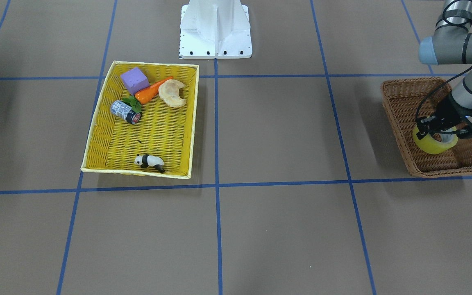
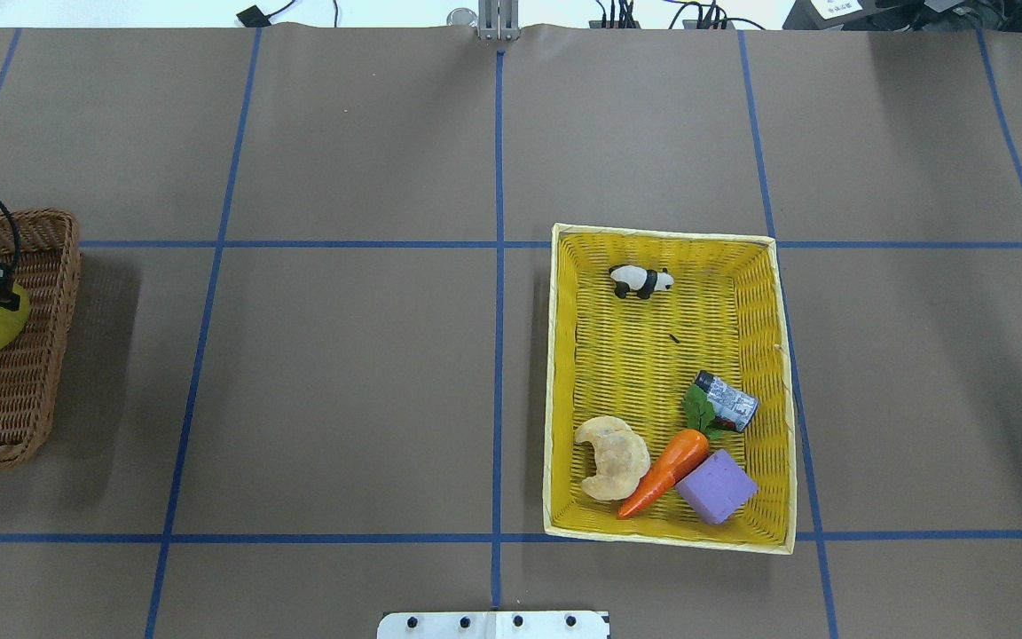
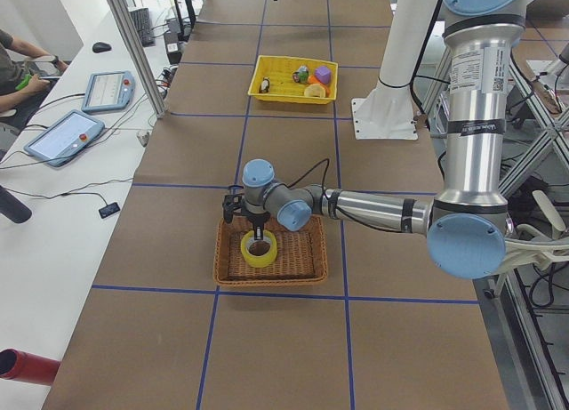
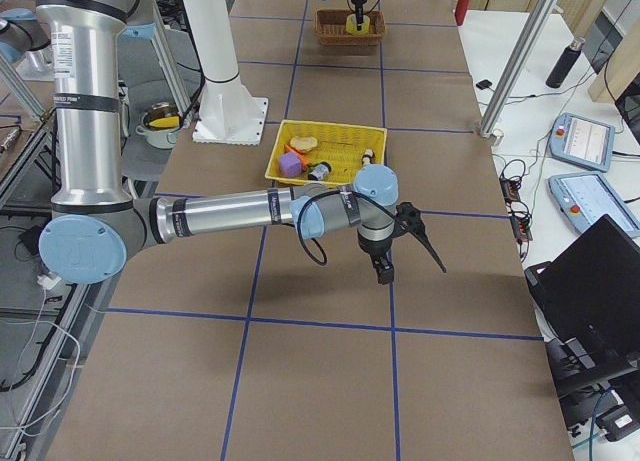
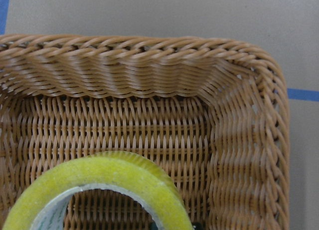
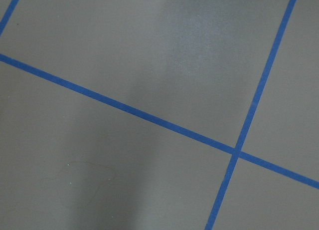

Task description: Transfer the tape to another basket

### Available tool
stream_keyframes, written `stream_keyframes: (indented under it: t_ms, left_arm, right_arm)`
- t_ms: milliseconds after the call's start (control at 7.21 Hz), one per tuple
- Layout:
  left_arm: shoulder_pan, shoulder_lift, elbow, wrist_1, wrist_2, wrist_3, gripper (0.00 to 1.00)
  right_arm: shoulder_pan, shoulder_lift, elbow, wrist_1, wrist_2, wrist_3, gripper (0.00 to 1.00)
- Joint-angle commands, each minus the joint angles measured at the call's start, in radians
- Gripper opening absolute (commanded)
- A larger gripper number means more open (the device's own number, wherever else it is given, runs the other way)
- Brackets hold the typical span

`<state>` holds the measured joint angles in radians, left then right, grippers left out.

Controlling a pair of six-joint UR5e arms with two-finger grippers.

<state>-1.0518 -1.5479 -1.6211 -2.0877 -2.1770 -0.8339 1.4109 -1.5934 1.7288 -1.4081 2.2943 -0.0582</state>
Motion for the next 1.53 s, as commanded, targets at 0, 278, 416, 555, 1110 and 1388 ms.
stream_keyframes:
  t_ms: [0,278,416,555,1110,1388]
  left_arm:
    - [0.001,-0.001,0.02,-0.002,-0.001,-0.001,0.0]
    - [0.001,0.0,0.018,-0.006,-0.001,-0.001,0.2]
    - [0.003,-0.001,0.018,-0.006,0.002,0.001,0.48]
    - [0.001,0.0,0.018,-0.006,0.003,0.013,0.66]
    - [-0.014,0.002,-0.077,0.0,-0.053,0.019,0.8]
    - [-0.104,0.026,-0.092,0.011,-0.067,0.233,0.82]
  right_arm:
    - [-0.004,0.003,0.0,-0.015,-0.001,0.0,0.99]
    - [-0.004,0.007,0.0,-0.023,0.001,0.0,0.99]
    - [-0.004,0.006,0.002,-0.023,0.001,0.0,0.99]
    - [-0.004,0.007,0.002,-0.023,0.002,0.0,0.99]
    - [-0.004,0.01,0.005,-0.04,0.002,0.0,0.99]
    - [-0.004,0.006,0.005,-0.04,0.005,0.0,0.99]
